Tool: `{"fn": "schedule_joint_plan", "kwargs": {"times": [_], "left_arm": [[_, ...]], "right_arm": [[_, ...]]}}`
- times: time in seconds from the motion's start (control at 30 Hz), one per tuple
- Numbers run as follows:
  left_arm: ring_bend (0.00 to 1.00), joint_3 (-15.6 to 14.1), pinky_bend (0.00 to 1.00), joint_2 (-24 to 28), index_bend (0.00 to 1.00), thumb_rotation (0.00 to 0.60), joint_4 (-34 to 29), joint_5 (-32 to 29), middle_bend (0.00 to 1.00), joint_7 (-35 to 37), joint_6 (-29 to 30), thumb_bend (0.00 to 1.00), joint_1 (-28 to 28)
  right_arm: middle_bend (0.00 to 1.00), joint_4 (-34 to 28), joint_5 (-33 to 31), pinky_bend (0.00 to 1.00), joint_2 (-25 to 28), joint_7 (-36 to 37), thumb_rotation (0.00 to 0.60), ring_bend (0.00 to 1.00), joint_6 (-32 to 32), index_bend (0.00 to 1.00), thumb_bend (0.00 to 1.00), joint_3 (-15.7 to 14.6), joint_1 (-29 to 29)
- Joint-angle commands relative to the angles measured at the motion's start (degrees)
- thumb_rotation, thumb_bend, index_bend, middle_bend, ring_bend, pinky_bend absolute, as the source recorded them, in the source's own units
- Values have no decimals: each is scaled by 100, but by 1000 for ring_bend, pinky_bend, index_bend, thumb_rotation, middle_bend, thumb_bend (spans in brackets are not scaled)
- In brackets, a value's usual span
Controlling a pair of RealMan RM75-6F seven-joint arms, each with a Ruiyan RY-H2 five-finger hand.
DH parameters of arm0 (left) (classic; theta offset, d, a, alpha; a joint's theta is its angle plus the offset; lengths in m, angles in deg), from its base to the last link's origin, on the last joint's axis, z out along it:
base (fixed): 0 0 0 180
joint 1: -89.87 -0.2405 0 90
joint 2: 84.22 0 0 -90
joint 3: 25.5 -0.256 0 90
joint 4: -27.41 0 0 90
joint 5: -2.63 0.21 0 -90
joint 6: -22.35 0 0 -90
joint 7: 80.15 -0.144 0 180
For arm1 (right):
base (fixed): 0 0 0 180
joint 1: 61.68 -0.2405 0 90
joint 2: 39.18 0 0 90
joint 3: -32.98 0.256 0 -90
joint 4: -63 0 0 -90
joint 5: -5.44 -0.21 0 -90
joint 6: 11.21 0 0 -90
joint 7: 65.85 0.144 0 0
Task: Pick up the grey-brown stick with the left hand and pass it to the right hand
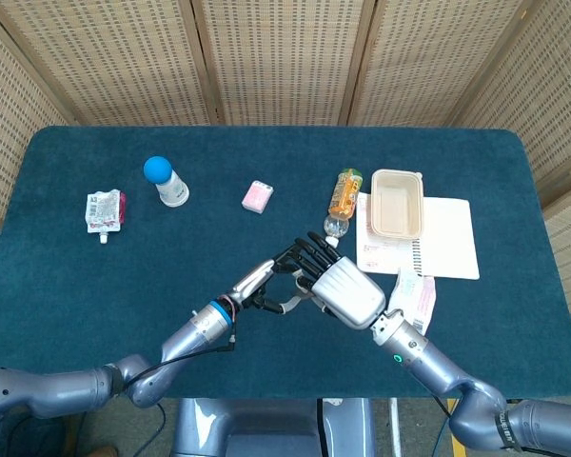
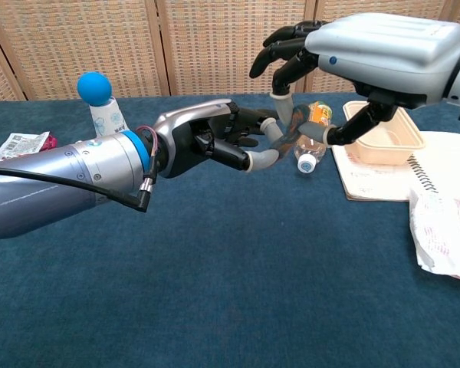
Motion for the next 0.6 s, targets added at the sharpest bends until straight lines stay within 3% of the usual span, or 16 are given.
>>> {"fn": "schedule_joint_plan", "kwargs": {"times": [0.03, 0.6], "left_arm": [[0, -3, 0, 3, 826, 600, -6, 0, 0, -6, 3, 594, -2], [0, 50, 0, 28, 826, 600, 83, -125, 0, -124, 67, 595, -35]], "right_arm": [[243, 17, 30, 0, -8, -45, 600, 0, -16, 790, 811, -16, -7], [244, 90, 317, 0, 204, -446, 600, 0, -137, 895, 843, -89, -10]]}}
